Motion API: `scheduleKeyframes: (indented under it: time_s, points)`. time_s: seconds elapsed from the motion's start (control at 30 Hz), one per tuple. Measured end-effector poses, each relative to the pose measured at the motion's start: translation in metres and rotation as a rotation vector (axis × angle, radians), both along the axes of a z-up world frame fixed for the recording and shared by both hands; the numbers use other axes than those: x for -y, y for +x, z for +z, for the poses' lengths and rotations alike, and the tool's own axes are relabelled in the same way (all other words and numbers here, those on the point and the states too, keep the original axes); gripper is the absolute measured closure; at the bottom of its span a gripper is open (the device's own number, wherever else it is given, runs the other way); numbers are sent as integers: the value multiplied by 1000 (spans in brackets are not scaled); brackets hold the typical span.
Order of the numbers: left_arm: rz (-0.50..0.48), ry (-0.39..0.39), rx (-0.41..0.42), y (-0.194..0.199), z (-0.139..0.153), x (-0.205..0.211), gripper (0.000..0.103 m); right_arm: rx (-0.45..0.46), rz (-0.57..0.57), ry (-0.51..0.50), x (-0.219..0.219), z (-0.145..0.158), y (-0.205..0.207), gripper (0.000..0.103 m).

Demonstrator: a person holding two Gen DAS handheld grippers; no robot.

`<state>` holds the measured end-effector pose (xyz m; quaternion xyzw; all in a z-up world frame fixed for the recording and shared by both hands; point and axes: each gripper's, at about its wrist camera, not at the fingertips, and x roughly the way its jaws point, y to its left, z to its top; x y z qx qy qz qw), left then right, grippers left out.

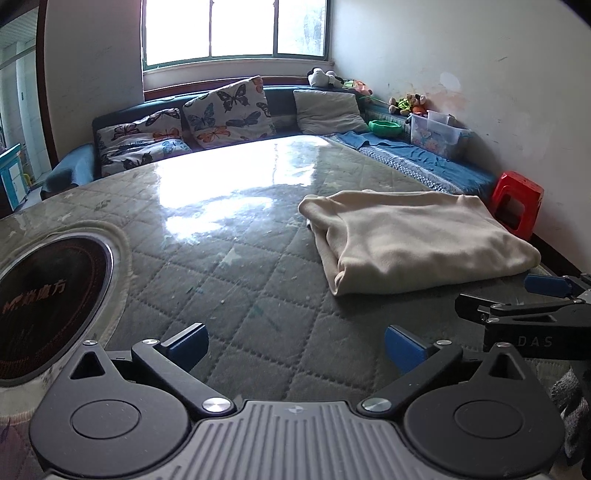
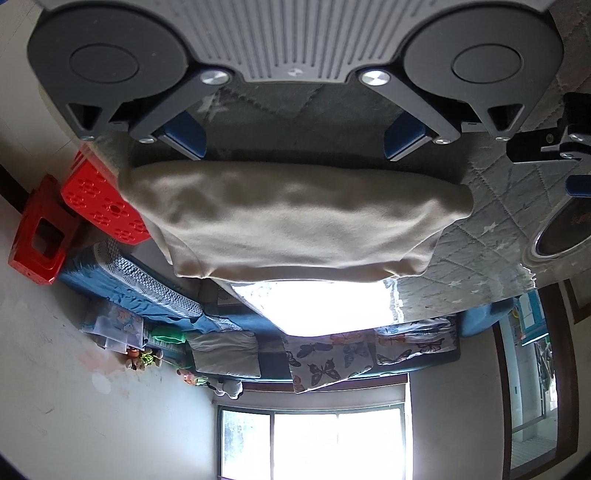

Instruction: Fold clothes

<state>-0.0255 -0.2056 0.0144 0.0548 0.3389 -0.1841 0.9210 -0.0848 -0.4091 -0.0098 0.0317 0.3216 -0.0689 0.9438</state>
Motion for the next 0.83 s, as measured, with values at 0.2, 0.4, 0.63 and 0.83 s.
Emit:
scheduleKeyframes:
  time_s: [0.2,0.4,0.63,0.83]
  points:
    - [-2,6,-1,-7,-1,-2,0,-2,1,-2,-7,1,-5,0]
    - [-8,5,0,-13,0,-2,0,-5,-6,6,-7,1,-10,0]
    - [-8,4,-2,-18,-1,-2,0,-10,-14,13,-6,0,-14,0]
    - [-12,1,9,-20,1,-1,0,-6,-13,10,-7,2,-15,0]
